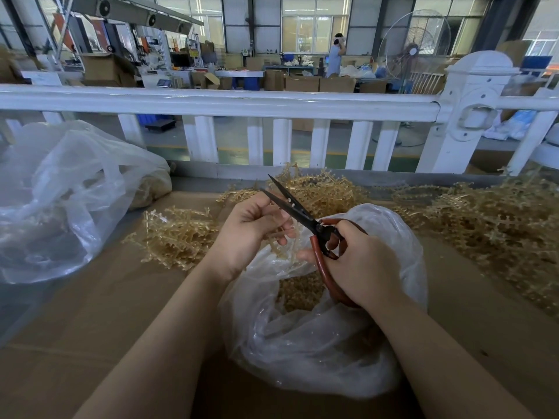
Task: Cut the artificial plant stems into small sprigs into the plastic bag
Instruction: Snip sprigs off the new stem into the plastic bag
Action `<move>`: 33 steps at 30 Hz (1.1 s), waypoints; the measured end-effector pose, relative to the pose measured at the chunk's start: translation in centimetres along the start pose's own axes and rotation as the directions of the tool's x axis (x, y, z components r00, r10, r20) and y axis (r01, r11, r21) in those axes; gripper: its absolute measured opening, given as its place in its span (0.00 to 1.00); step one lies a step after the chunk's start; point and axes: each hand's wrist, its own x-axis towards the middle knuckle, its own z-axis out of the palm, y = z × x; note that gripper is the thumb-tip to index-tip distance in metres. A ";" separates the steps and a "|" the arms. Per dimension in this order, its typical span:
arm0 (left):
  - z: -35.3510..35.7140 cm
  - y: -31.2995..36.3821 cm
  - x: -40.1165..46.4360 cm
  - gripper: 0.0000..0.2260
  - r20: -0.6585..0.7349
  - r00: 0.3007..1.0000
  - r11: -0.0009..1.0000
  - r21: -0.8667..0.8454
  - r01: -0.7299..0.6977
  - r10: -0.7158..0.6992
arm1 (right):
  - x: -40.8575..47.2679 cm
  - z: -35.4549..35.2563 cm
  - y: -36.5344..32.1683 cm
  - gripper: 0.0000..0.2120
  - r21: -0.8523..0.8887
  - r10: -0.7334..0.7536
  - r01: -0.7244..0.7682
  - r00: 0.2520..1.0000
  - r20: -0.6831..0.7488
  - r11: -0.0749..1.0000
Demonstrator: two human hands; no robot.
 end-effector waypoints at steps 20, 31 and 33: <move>0.5 -0.1 -0.1 0.11 -0.020 0.990 0.976 0.171 -0.133 0.138 | 0.1 0.1 -0.4 0.36 0.166 0.019 -0.027 0.999 0.046 0.986; 0.5 -0.1 -0.1 0.11 -0.035 0.991 0.977 0.176 -0.119 0.127 | 0.0 0.1 -0.3 0.34 0.166 0.022 -0.026 0.999 0.026 0.986; 0.5 -0.1 -0.1 0.11 -0.034 0.991 0.977 0.175 -0.120 0.128 | 0.0 0.1 -0.3 0.35 0.162 0.023 -0.026 1.000 0.020 0.986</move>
